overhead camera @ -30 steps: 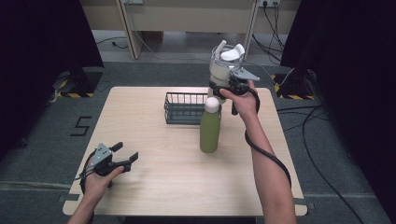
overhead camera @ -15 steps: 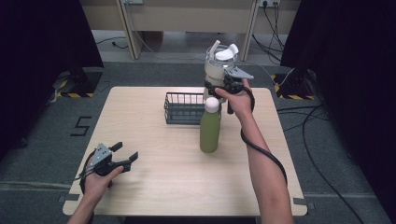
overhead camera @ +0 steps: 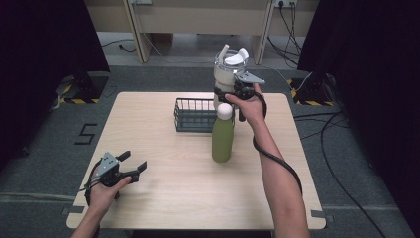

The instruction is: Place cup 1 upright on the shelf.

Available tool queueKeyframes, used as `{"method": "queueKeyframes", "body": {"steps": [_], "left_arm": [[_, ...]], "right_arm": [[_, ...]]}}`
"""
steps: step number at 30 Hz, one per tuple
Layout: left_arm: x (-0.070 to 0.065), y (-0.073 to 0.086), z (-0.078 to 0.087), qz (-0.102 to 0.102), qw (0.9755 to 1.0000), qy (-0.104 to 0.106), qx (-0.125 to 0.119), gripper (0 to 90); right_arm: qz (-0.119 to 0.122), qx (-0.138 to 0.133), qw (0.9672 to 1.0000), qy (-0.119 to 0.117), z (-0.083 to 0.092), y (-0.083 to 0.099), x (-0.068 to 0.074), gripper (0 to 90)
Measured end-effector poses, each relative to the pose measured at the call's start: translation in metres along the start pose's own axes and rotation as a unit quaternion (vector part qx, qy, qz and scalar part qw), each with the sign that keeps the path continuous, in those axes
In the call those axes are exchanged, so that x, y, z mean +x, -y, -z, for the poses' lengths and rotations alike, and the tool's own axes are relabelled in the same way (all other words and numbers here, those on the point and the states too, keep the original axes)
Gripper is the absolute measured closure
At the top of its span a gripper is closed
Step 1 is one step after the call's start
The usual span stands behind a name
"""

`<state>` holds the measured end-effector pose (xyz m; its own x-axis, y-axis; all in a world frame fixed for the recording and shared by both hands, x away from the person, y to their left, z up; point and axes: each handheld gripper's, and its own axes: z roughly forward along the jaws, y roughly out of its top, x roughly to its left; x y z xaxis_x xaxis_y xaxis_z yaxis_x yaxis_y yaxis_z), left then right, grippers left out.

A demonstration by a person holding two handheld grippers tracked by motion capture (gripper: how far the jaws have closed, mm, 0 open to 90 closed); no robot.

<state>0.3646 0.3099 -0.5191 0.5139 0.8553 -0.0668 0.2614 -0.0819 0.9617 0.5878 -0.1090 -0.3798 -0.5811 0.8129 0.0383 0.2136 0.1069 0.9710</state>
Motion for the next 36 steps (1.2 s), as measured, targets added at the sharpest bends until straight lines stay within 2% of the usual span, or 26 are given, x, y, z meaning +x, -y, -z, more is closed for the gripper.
{"method": "queueKeyframes", "body": {"steps": [12,19,36], "left_arm": [[0.0,0.0,0.0,0.002,1.0,0.001,0.0,16.1],[0.0,0.0,0.0,0.002,1.0,0.002,0.0,16.1],[0.0,0.0,0.0,0.0,1.0,0.003,0.001,16.2]], "right_arm": [[-0.002,0.011,0.9999,-0.011,-0.008,0.006,0.001,10.9],[-0.007,0.016,0.9998,-0.009,-0.01,0.01,-0.001,10.9],[-0.004,0.025,0.9996,-0.013,-0.016,0.022,-0.002,10.9]]}}
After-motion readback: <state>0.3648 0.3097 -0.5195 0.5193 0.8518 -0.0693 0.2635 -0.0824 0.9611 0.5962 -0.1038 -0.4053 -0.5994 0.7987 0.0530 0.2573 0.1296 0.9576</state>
